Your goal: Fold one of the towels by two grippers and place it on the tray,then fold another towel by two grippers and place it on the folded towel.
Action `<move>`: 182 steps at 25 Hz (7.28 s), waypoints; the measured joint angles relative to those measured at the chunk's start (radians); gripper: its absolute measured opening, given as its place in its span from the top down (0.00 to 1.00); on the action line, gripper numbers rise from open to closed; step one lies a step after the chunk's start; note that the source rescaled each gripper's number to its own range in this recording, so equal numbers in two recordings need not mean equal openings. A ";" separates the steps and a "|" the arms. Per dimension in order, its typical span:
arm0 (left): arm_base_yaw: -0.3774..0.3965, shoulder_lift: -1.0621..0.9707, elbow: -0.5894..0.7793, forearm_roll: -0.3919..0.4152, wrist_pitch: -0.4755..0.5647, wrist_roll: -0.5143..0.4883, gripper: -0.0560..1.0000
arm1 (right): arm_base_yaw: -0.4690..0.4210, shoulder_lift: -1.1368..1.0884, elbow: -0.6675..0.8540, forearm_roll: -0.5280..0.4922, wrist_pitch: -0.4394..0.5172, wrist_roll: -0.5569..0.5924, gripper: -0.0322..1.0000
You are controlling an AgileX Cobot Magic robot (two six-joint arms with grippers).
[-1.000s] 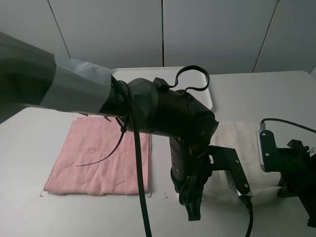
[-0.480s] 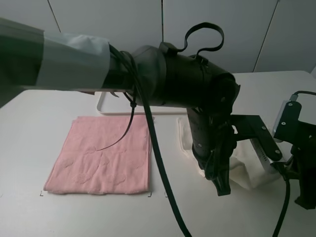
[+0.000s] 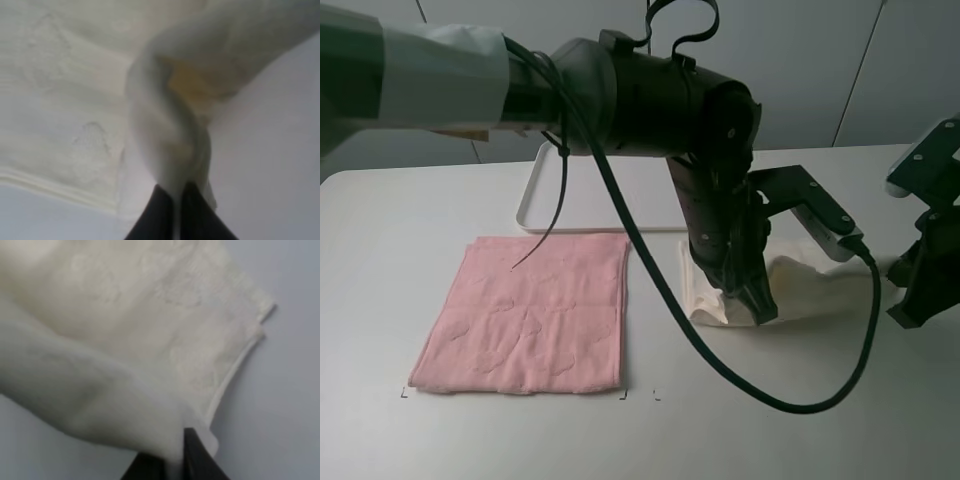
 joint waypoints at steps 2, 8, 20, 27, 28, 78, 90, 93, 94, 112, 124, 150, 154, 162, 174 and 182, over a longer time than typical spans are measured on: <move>0.018 -0.004 -0.001 0.000 -0.004 -0.005 0.95 | 0.000 0.028 -0.016 -0.004 -0.008 0.061 0.97; 0.036 -0.004 -0.001 0.028 -0.049 -0.054 0.95 | 0.000 0.161 -0.071 -0.029 -0.066 0.201 0.97; 0.084 0.003 -0.001 0.159 -0.123 -0.268 0.37 | 0.000 0.286 -0.102 -0.178 -0.279 0.398 0.59; 0.084 0.003 -0.001 0.333 -0.115 -0.420 0.02 | 0.000 0.288 -0.104 -0.183 -0.412 0.405 0.01; 0.084 0.003 -0.001 0.339 -0.104 -0.409 0.02 | 0.000 0.288 -0.106 -0.166 -0.409 0.411 0.00; 0.191 0.332 -0.385 0.057 0.253 -0.662 0.03 | -0.122 0.716 -0.523 0.062 0.251 0.408 0.19; 0.191 0.332 -0.385 0.057 0.241 -0.661 0.03 | -0.120 0.745 -0.532 0.139 0.257 0.392 0.69; 0.188 0.334 -0.385 0.057 0.233 -0.661 0.03 | -0.120 0.745 -0.533 0.141 0.257 0.386 0.92; 0.188 0.334 -0.385 0.057 0.233 -0.661 0.03 | -0.120 0.745 -0.533 0.141 0.257 0.383 0.92; 0.187 0.334 -0.385 0.057 0.233 -0.658 0.04 | -0.122 0.606 -0.525 0.226 0.344 0.381 0.92; 0.186 0.334 -0.385 0.057 0.237 -0.646 0.04 | -0.126 0.565 -0.525 0.700 0.486 0.150 0.92; 0.254 0.327 -0.446 -0.002 0.287 -0.569 0.04 | -0.100 0.694 -0.358 1.281 0.378 -0.275 0.92; 0.288 0.314 -0.522 -0.027 0.325 -0.537 0.04 | -0.100 0.694 -0.358 1.281 0.369 -0.275 0.92; 0.294 0.309 -0.568 -0.015 0.351 -0.497 0.04 | -0.062 0.694 -0.357 1.413 0.347 -0.310 0.74; 0.312 0.309 -0.568 0.021 0.351 -0.470 0.04 | 0.048 0.694 -0.355 1.497 0.303 -0.427 0.35; 0.365 0.309 -0.568 0.013 0.351 -0.435 0.04 | -0.111 0.694 -0.357 1.492 0.328 -0.427 0.35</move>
